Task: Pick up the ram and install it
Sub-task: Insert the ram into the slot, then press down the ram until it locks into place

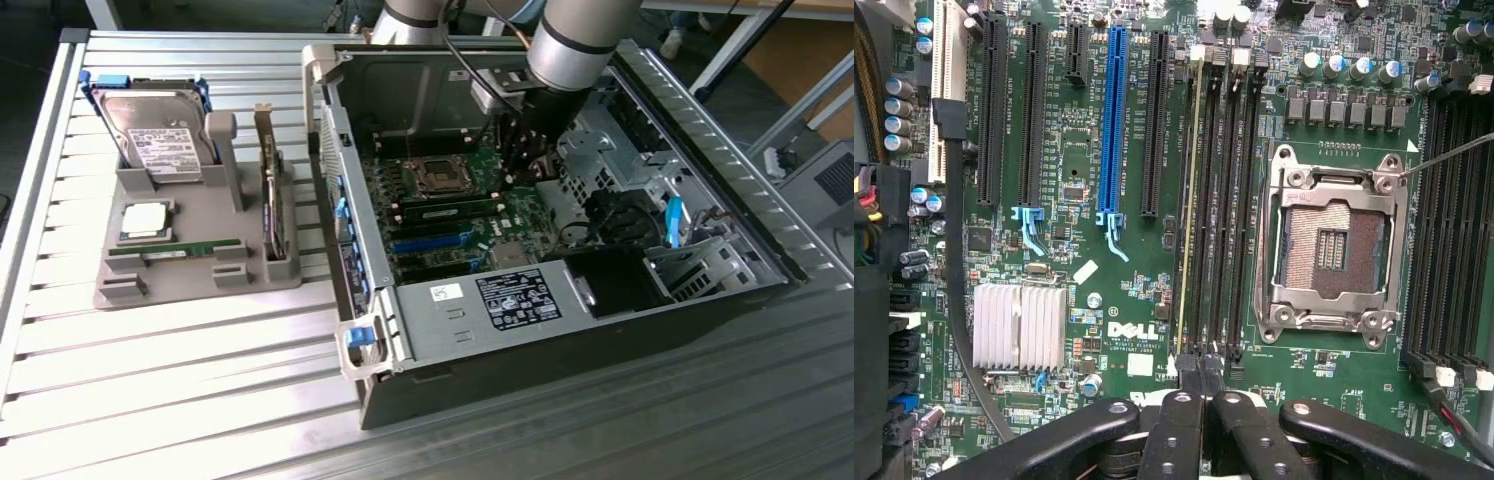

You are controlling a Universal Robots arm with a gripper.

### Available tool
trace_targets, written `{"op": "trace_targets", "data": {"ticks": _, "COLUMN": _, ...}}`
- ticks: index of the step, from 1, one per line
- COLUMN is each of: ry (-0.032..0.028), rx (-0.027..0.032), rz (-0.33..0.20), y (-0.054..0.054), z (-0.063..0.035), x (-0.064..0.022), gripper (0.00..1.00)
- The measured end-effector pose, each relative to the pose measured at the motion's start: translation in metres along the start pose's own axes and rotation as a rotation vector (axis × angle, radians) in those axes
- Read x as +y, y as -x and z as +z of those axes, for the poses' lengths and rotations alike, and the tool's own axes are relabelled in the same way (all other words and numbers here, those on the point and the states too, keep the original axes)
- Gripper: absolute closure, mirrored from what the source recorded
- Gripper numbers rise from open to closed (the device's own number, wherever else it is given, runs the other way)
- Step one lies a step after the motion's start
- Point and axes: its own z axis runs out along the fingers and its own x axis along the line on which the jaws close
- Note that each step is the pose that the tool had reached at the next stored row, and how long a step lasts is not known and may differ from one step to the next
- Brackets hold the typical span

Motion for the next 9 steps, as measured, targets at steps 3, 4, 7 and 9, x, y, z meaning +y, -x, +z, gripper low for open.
{"op": "trace_targets", "data": {"ticks": 3, "ry": 0.0000, "rx": 0.0000, "rz": 0.000, "y": 0.000, "z": 0.0000, "x": 0.0000, "gripper": 0.91}}
{"op": "trace_targets", "data": {"ticks": 4, "ry": 0.0000, "rx": 0.0000, "rz": 0.000, "y": 0.000, "z": 0.0000, "x": 0.0000, "gripper": 0.91}}
{"op": "trace_targets", "data": {"ticks": 7, "ry": 0.0000, "rx": 0.0002, "rz": 0.000, "y": 0.000, "z": 0.0005, "x": 0.0057, "gripper": 0.91}}
{"op": "trace_targets", "data": {"ticks": 9, "ry": 0.0000, "rx": 0.0001, "rz": 0.000, "y": 0.001, "z": 0.0014, "x": 0.0114, "gripper": 0.91}}
